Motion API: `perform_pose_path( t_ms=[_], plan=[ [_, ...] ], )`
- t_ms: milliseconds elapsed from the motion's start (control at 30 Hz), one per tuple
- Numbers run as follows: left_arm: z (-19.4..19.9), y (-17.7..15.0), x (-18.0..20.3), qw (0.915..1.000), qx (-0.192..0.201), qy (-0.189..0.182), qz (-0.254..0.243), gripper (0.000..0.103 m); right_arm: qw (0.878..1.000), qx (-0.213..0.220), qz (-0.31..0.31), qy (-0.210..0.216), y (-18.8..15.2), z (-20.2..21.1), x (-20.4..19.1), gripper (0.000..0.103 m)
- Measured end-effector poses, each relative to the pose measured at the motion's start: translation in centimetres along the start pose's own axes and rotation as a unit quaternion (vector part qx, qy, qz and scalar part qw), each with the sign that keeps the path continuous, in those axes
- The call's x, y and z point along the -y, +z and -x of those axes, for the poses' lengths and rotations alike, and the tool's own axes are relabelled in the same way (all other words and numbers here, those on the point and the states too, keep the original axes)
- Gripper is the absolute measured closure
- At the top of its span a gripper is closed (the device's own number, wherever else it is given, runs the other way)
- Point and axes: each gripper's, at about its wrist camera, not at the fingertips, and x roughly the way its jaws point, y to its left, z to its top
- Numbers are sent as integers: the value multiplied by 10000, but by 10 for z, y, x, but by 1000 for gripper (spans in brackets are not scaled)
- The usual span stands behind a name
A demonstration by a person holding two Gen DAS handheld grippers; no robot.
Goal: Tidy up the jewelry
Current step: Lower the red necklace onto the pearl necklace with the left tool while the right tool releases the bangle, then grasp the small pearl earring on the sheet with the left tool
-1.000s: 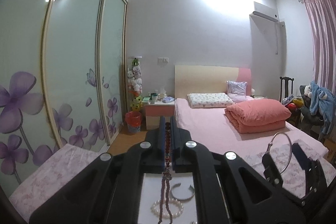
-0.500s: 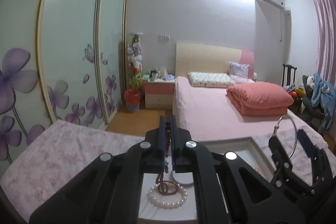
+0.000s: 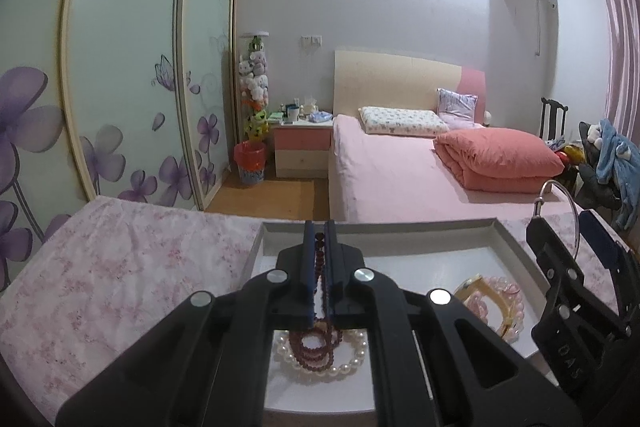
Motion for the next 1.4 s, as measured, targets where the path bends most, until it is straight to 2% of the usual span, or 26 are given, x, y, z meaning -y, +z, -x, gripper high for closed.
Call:
perform_pose_path(
  t_ms=[200, 267, 300, 333, 500, 667, 800, 900, 1033, 1267, 1400],
  plan=[
    [-17, -12, 1, 9995, -292, -106, 0, 95, 9990, -441, 11, 77, -7, -16, -2, 29],
    [-20, -14, 2, 9994, -337, -125, 3, 84, 9985, -536, 30, 126, -7, -19, -4, 27],
    [-20, -15, 2, 9994, -335, -118, 9, 76, 9985, -520, 32, 134, -8, -18, -5, 23],
    [-21, -16, 1, 9994, -326, -111, 18, 73, 9987, -492, 40, 144, -7, -17, -5, 20],
    [-19, -14, -7, 9991, -378, -114, 181, 72, 9988, -456, 46, 161, -5, -12, -4, 20],
    [2, -11, -29, 9991, -328, -44, 262, 72, 9996, -279, -29, 81, 8, 4, 6, 21],
    [27, -12, -46, 9992, -300, -42, 272, 61, 9998, -210, 11, 72, 17, 23, 14, 21],
    [48, -20, -60, 9981, -459, -242, 342, 53, 9995, -239, 156, 140, 17, 44, 14, 21],
    [75, -52, -64, 9915, -1004, -781, 282, 52, 9989, -339, 255, 223, 13, 67, 16, 21],
    [116, -116, -26, 9710, -1803, -1538, -320, 53, 9977, -573, 136, 323, 0, 95, 19, 21],
    [128, -141, 2, 9606, -2043, -1709, -794, 63, 9974, -640, 73, 333, -4, 102, 22, 21]
  ],
)
